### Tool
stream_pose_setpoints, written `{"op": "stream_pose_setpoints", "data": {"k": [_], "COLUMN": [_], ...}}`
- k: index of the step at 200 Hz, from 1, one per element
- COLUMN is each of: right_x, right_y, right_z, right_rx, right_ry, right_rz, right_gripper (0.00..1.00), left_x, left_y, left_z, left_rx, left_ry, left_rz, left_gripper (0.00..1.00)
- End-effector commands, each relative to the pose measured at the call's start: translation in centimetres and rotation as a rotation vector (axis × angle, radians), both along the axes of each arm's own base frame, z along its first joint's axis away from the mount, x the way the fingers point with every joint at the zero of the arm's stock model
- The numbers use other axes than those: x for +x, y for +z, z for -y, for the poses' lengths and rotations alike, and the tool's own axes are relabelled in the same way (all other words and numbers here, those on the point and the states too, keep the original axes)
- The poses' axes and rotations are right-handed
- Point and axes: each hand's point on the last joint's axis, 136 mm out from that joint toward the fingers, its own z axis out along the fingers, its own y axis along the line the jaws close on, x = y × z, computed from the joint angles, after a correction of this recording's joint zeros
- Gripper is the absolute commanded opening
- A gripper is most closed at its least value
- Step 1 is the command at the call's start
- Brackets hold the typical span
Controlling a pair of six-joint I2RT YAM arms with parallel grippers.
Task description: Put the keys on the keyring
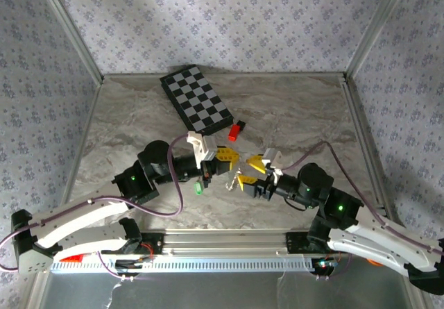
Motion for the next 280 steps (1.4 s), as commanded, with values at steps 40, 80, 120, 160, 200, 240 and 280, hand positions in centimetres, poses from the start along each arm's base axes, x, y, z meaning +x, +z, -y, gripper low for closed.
{"op": "stream_pose_setpoints", "data": {"k": [40,80,120,160,200,240,280], "right_x": [0.3,0.4,0.7,0.7,0.6,0.3,0.5], "right_y": [1.1,0.8,0.9,1.0,0.8,1.2,1.4], "right_z": [-0.7,-1.0,-0.9,-0.9,-1.0,-0.8,-0.5], "right_rx": [0.031,0.027,0.028,0.026,0.002,-0.003,-0.007], "right_ry": [-0.003,-0.004,-0.03,-0.043,-0.055,-0.083,-0.128], "right_rz": [0.031,0.034,0.038,0.043,0.06,0.101,0.12], "right_gripper": [0.52,0.41,0.25,0.18,0.02,0.0,0.0], "left_x": [-0.5,-0.6,-0.6,-0.5,0.3,1.4,2.1], "left_y": [2.8,2.9,2.9,2.8,2.3,1.0,-0.4], "left_z": [-0.4,-0.5,-0.5,-0.5,-0.6,-0.4,0.1], "left_rx": [-0.068,-0.071,-0.072,-0.072,-0.056,-0.007,0.038], "left_ry": [-0.005,-0.003,-0.003,0.005,0.049,0.119,0.156], "left_rz": [0.048,0.047,0.045,0.044,0.039,0.054,0.066], "left_gripper": [0.0,0.0,0.0,0.0,0.0,0.0,0.0]}}
